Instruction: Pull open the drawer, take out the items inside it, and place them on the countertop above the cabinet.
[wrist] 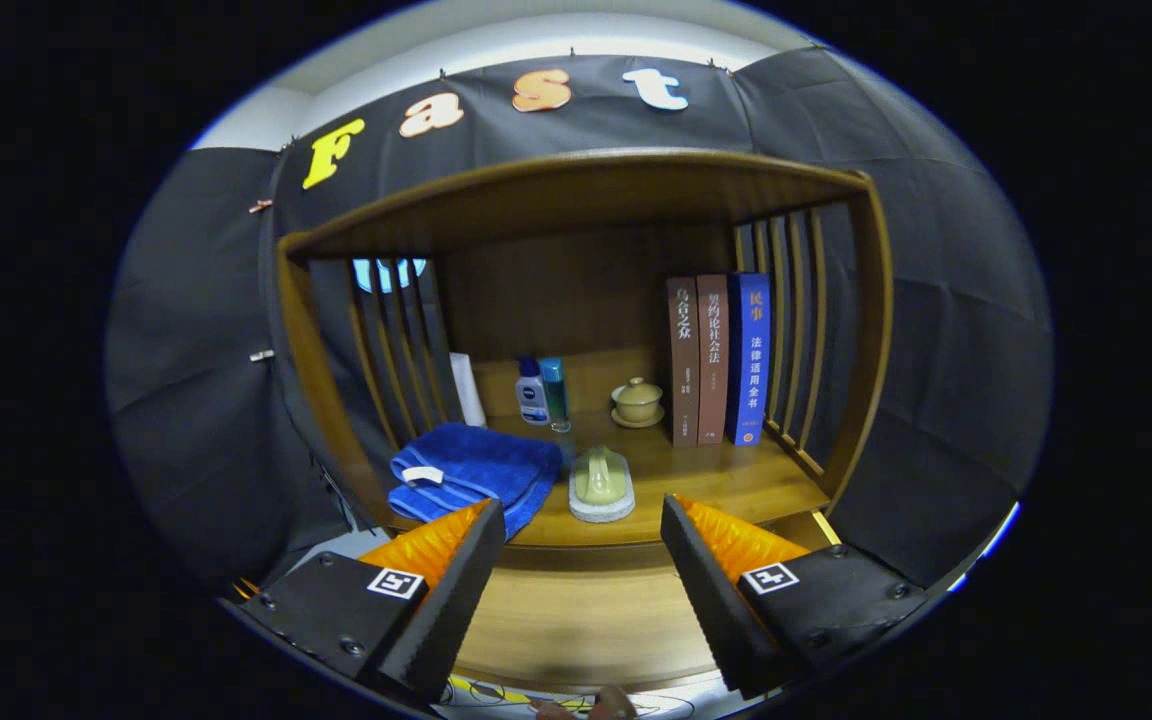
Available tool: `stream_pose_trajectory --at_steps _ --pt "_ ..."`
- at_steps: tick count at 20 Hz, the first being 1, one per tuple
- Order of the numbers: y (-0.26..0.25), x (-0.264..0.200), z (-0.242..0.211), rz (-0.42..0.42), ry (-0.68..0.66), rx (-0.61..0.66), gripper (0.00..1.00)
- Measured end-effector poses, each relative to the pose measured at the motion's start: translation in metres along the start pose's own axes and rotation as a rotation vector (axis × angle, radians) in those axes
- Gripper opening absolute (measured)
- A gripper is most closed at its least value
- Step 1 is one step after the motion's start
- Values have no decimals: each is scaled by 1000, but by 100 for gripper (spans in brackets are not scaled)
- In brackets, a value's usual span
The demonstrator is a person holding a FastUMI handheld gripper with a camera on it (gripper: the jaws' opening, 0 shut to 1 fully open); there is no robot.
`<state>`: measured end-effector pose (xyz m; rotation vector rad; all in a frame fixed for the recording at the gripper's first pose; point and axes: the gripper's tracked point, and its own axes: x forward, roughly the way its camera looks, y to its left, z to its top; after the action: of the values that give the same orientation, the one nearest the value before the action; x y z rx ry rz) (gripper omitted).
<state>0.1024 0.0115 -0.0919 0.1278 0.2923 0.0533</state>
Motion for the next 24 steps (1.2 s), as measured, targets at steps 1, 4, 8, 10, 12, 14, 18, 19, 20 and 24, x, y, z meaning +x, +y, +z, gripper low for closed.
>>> stream_pose_trajectory --at_steps 1,4,8,10,12,14,18,19,20,24 --pt "-7 -10 -7 -3 -25 2 100" --pt "-10 -44 -34 -7 -80 1 99" --pt "-12 -72 -91 -20 -64 6 99" --pt "-14 -79 -117 -21 -56 19 99" --pt "-17 -80 -145 -27 -39 28 99" --pt "-20 -78 -174 -32 -2 38 100" --pt "-23 -69 -209 -42 25 36 100" --pt "-23 -66 -215 -44 27 31 100" --pt "-24 -63 -221 -51 35 26 100" --pt "-29 -49 -229 -63 44 22 100"
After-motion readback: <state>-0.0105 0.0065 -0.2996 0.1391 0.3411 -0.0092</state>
